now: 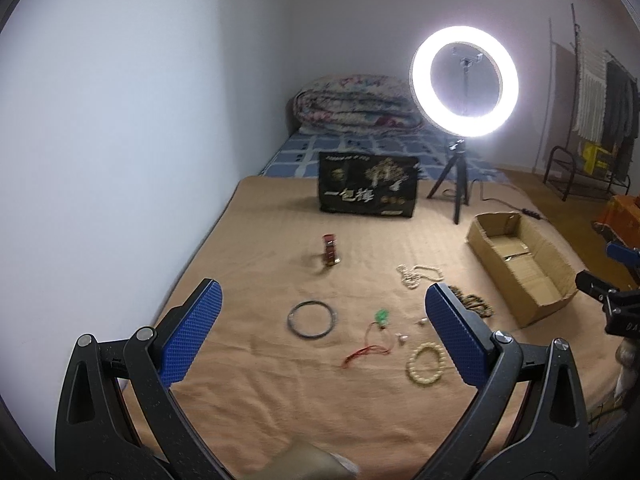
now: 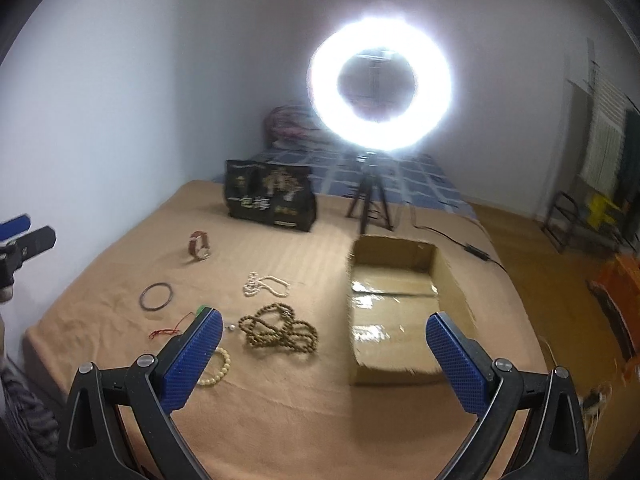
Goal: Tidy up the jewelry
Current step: 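Grasp the green jade pendant with the left tool while the right tool approaches the wooden beads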
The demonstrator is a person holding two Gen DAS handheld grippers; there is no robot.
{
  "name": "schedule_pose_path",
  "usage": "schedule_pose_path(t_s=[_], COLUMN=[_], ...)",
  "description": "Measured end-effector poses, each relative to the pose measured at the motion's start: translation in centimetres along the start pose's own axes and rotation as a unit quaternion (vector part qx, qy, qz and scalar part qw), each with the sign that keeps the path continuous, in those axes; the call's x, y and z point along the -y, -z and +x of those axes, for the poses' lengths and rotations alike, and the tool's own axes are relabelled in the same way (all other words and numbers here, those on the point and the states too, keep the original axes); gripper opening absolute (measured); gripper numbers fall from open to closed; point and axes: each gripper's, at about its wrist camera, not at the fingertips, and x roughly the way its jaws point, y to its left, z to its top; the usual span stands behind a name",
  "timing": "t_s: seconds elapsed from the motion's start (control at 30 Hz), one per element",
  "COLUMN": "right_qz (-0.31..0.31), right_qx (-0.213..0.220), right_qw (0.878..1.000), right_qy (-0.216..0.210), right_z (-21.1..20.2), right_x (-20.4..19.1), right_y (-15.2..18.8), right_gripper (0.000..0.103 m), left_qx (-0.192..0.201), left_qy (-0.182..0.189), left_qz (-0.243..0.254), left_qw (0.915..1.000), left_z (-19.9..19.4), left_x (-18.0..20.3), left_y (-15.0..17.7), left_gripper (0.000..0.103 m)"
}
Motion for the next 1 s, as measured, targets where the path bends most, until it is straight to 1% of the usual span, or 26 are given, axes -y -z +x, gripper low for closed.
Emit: schedule_pose_path(t_s=[0.17, 0.23, 0.3, 0.37, 0.4, 0.43, 0.5, 0.53, 0.63, 0.7, 0.77, 0.8, 0.9, 0.97, 1.0], right_qz=[-0.018, -0.027, -0.033, -0.042, -0.048, -0.055, -0.066, -0.068, -0.069, -0.068, -0.072, -0.075, -0.089, -0.094, -0.095], right_qx=[-0.032, -0.046, -0.06, -0.073, -0.08, -0.089, -0.108, -0.115, -0.138, -0.153, -0.17, -0.176, -0.194, -0.202, -0.207], right_qw=[0.998, 0.997, 0.996, 0.994, 0.993, 0.991, 0.988, 0.986, 0.98, 0.977, 0.972, 0.971, 0.965, 0.963, 0.962], right_qy=[-0.043, -0.052, -0.062, -0.073, -0.078, -0.081, -0.092, -0.098, -0.123, -0.129, -0.142, -0.145, -0.15, -0.15, -0.151], right_z=[3.2, 4.6, 5.8, 7.2, 7.8, 8.6, 9.9, 10.5, 12.3, 13.5, 14.7, 15.2, 17.0, 17.9, 18.4], right_x=[-0.2, -0.4, -0.6, -0.9, -1.0, -1.1, -1.4, -1.5, -1.6, -1.6, -1.7, -1.7, -2.1, -2.2, -2.3], right_y=[-0.7, -0.9, -1.1, -1.1, -1.1, -1.0, -0.8, -0.8, -0.6, -0.2, 0.1, 0.2, 0.6, 0.8, 0.8], right_gripper=[0.103, 0.103, 0.103, 0.103, 0.103, 0.102, 0.098, 0.097, 0.097, 0.094, 0.09, 0.089, 0.089, 0.088, 0.088], left_qx=[-0.023, -0.034, -0.05, -0.064, -0.074, -0.085, -0.108, -0.116, -0.148, -0.173, -0.19, -0.199, -0.23, -0.244, -0.249], left_qy=[0.0, 0.005, 0.016, 0.025, 0.034, 0.044, 0.068, 0.073, 0.095, 0.108, 0.121, 0.125, 0.139, 0.144, 0.146], left_qz=[-0.006, -0.007, -0.006, -0.005, -0.005, -0.004, 0.0, 0.001, 0.004, 0.004, 0.006, 0.006, 0.004, 0.006, 0.007], left_qw=[0.9997, 0.9994, 0.9986, 0.9976, 0.9967, 0.9954, 0.9918, 0.9906, 0.9845, 0.9789, 0.9744, 0.9719, 0.9631, 0.9591, 0.9573], left_z=[2.1, 3.0, 4.1, 4.8, 5.4, 5.9, 7.0, 7.3, 9.1, 10.8, 12.0, 12.8, 15.3, 16.7, 17.2], left_x=[-1.8, -2.2, -2.2, -2.1, -2.0, -1.8, -1.1, -0.8, 0.2, 1.0, 1.5, 1.8, 2.7, 3.2, 3.4], left_y=[-0.3, -0.4, -0.4, -0.2, -0.1, 0.0, 0.3, 0.4, 0.7, 0.8, 1.0, 1.0, 1.5, 1.9, 2.0], left_gripper=[0.103, 0.103, 0.097, 0.093, 0.089, 0.087, 0.084, 0.082, 0.074, 0.065, 0.061, 0.057, 0.048, 0.047, 0.045])
